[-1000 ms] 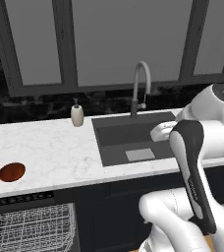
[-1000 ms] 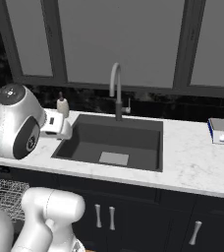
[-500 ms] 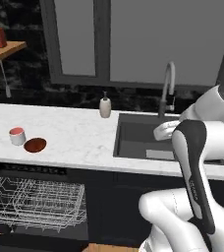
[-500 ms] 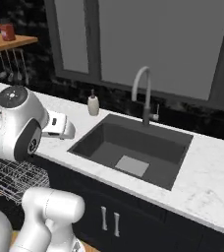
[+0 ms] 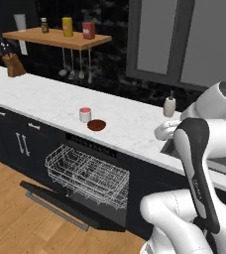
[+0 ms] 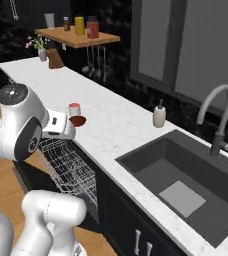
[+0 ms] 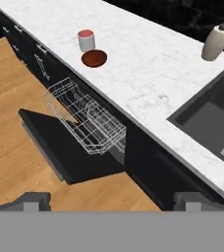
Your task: Pick up the cup and bowl from the counter, place them in the dishwasher, and close the dishwasher door.
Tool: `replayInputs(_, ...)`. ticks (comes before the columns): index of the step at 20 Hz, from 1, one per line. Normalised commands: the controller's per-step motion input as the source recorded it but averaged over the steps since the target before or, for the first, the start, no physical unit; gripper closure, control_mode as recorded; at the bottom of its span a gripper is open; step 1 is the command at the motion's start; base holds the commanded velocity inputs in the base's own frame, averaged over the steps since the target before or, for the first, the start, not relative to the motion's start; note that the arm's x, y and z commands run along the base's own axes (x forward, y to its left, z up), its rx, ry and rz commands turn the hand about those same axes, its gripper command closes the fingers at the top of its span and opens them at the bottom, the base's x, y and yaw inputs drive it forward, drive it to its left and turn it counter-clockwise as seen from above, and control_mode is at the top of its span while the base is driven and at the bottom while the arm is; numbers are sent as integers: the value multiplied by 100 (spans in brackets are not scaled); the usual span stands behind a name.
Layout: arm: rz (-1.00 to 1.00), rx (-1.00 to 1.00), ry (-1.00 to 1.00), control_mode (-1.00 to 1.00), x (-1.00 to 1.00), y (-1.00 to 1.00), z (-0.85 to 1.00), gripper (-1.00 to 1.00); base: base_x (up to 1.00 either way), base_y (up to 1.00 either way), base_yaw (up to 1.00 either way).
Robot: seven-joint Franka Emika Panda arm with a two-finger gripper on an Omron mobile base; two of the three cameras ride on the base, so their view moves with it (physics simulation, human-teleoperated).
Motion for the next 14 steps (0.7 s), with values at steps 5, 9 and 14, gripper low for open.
replayInputs(5, 0, 0, 0, 100, 0, 0, 0, -100, 29, -14, 40)
replayInputs(9, 0, 0, 0, 100, 0, 0, 0, -100, 68, 1, 25)
replayInputs(14, 0, 0, 0, 100, 0, 0, 0, -100, 53, -16, 19)
